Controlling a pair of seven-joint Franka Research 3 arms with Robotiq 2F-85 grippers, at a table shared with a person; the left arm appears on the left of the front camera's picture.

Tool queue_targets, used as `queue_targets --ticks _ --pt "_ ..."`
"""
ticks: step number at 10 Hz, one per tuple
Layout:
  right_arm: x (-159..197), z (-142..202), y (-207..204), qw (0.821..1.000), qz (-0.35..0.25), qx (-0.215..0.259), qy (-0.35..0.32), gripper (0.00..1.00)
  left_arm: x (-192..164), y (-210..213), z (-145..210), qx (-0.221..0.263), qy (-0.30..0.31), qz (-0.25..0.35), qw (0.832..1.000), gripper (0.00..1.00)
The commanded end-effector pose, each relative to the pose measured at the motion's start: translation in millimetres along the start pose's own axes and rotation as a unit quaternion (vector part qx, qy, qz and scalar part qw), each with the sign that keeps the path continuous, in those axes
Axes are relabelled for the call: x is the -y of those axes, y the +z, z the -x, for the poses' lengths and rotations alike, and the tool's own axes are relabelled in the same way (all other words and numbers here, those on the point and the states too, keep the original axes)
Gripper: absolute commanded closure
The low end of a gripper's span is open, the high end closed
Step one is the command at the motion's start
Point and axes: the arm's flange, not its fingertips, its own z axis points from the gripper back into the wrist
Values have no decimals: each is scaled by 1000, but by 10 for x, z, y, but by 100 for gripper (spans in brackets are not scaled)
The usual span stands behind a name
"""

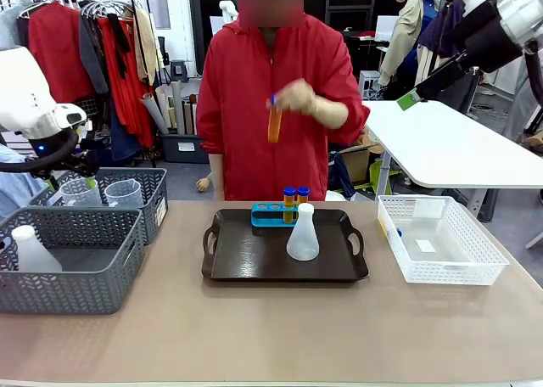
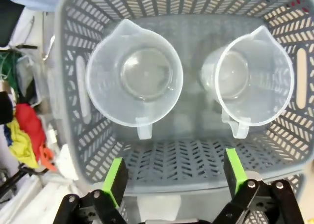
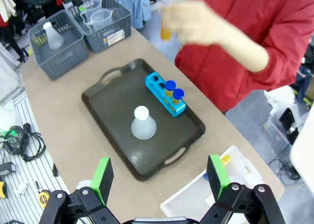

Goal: Prepare the laboratory tools.
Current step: Pick up one Large Measuring Cup and place it on the Handle tray.

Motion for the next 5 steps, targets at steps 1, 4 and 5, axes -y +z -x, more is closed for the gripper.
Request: queue_targets --ticks 1,4,5 --pt "9 -4 0 1000 -8 8 1 0 40 -12 169 14 -1 -16 1000 0" --pt "9 -4 0 1000 -8 8 1 0 -16 -140 121 -1 4 -24 1000 0" --pt "9 -4 0 1000 -8 8 1 0 -38 -197 87 -4 14 -28 1000 0"
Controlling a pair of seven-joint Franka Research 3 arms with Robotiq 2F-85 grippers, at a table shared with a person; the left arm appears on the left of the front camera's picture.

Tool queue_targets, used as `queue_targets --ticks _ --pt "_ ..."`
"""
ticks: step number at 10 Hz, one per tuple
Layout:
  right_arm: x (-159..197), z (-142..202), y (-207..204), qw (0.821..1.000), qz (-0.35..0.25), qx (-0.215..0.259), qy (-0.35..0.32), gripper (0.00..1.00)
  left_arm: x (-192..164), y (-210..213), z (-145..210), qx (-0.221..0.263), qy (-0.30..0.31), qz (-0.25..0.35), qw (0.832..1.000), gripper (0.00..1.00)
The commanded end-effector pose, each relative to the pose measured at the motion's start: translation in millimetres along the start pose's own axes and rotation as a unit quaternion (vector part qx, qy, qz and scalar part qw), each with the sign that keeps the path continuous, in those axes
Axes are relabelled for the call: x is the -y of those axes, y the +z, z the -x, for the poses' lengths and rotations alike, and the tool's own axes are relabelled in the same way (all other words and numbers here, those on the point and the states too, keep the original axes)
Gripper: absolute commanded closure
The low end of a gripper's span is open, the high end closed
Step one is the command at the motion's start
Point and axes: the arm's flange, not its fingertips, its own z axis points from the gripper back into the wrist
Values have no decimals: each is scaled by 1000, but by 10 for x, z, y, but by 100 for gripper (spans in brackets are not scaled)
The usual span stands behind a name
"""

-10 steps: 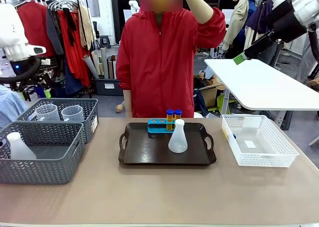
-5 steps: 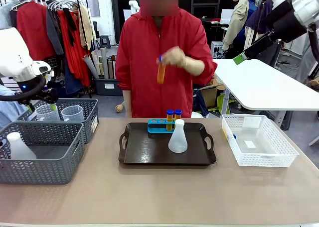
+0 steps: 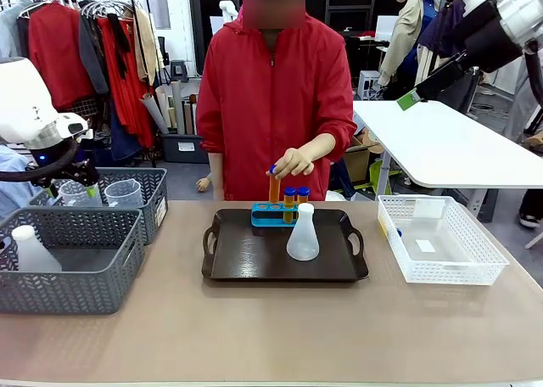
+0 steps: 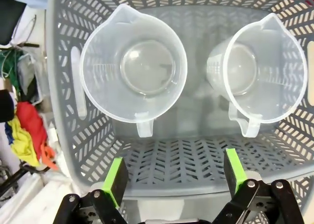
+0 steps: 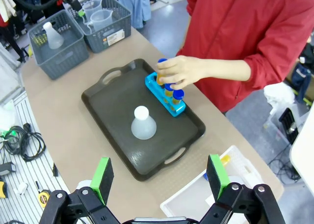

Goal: Prepare the laboratory tools.
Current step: Pick up one Large Measuring Cup and place it on the Handle tray.

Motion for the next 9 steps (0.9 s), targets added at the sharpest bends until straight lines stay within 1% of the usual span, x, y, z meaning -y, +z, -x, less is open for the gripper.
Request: queue_targets --ticks 1,2,3,6,8,9 --pt "9 -4 0 1000 -8 8 1 0 -26 -29 -54 -9 22 -17 1000 0" --pt "9 -4 0 1000 -8 8 1 0 6 142 -88 -8 8 -11 1000 0" --pt "9 -4 0 1000 -8 8 1 0 -20 -44 -3 -4 7 -2 1000 0" --pt "9 -4 0 1000 -8 8 1 0 -20 -44 -3 -4 7 -2 1000 0" --pt "9 -4 0 1000 -8 8 1 0 -12 -36 -95 -14 -3 3 1000 0" --pt "9 -4 0 1000 -8 8 1 0 -39 -37 -182 -7 -7 -7 1000 0"
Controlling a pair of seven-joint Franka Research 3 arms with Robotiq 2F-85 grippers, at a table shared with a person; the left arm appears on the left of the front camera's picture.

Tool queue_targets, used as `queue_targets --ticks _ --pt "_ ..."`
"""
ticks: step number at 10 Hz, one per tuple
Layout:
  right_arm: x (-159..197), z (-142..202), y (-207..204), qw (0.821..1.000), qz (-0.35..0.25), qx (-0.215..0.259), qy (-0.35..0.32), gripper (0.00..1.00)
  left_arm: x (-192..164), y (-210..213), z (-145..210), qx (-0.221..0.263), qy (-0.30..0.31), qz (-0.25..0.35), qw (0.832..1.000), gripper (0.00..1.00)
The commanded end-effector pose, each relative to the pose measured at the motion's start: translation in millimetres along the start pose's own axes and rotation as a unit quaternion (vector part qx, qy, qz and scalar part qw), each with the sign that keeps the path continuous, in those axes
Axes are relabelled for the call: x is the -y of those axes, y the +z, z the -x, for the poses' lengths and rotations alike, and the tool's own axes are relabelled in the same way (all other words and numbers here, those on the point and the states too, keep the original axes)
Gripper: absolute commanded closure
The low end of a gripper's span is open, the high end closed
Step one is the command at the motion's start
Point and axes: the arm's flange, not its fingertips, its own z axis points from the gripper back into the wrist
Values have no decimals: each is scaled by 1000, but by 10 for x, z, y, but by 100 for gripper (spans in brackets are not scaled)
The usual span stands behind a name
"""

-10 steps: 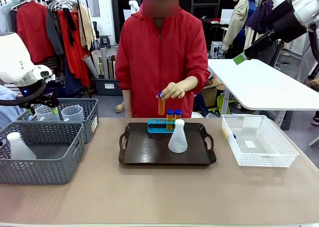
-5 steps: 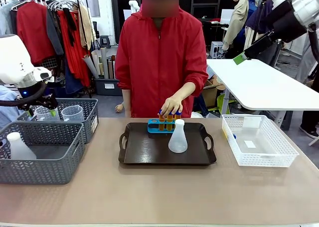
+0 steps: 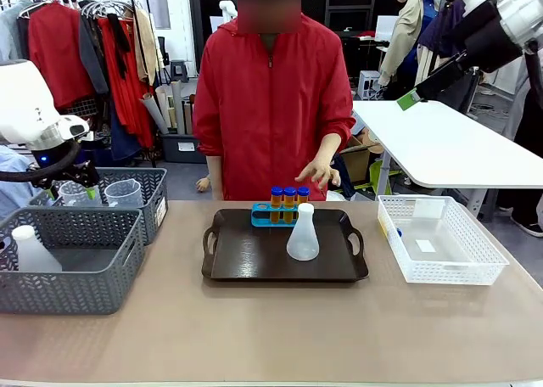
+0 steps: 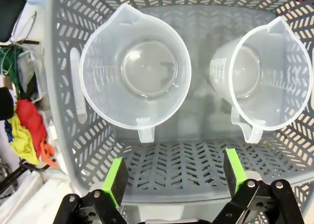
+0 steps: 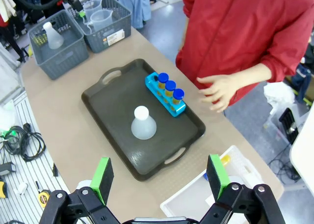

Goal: Prepare the laboratory tools.
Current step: Pick up one Large Measuring Cup and place it on the Handle tray.

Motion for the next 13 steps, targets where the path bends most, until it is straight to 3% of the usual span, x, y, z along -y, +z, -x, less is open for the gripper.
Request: queue_targets --ticks 1,12,13 --pt "9 -4 0 1000 -8 8 1 0 -48 4 -147 -2 -9 -8 1000 0" --pt "9 -4 0 1000 -8 8 1 0 -168 -433 -301 -12 -1 -49 999 0" --pt "9 -4 0 1000 -8 8 1 0 -184 -454 -319 -9 -5 -56 998 15"
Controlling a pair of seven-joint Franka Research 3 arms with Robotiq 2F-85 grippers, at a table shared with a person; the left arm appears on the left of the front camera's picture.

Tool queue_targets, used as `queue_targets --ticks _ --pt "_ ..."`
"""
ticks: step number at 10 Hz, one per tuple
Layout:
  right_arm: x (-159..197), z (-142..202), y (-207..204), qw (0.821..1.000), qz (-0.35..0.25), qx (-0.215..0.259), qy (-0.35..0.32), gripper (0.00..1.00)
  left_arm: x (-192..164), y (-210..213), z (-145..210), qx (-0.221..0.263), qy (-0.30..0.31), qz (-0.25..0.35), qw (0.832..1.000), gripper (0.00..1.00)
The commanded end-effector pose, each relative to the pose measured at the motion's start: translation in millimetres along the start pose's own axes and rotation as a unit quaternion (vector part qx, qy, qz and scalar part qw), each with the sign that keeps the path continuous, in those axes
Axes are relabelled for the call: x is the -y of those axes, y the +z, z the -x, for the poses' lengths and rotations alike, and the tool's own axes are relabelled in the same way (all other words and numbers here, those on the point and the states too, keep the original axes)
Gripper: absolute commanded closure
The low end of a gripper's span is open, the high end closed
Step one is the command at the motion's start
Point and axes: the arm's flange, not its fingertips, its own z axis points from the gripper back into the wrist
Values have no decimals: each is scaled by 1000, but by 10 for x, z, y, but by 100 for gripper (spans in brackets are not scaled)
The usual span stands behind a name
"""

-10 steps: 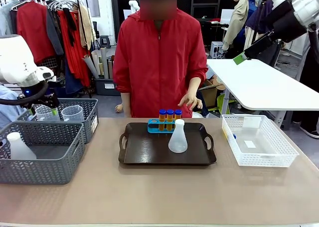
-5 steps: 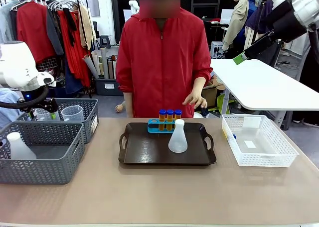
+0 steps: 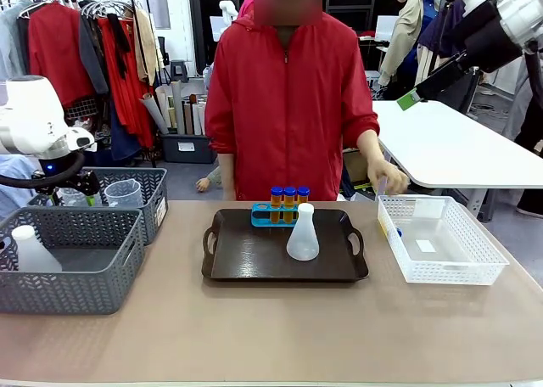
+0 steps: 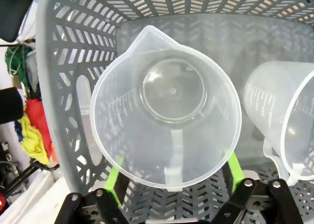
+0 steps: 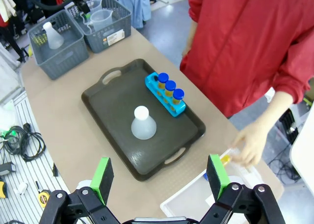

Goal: Prepare the laboratory tools.
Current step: Pick up one Large Measuring Cup and place it on the Handle tray.

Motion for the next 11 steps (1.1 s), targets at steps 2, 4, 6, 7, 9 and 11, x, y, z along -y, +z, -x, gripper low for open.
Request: queue_targets --ticks 2,4,6,7,9,11 --pt "9 -4 0 1000 -8 8 1 0 -38 -13 -55 7 8 -22 1000 53" --pt "9 -4 0 1000 -8 8 1 0 -67 -24 -68 7 11 -20 1000 92" --pt "9 -4 0 1000 -8 8 1 0 -76 -30 -71 7 13 -19 1000 100" --pt "9 -4 0 1000 -8 8 1 0 -82 -29 -69 7 14 -20 1000 100" --pt "9 -4 0 1000 -8 8 1 0 -102 -23 -69 5 17 -19 1000 100" --pt "9 -4 0 1000 -8 8 1 0 -119 -15 -67 5 19 -16 1000 100"
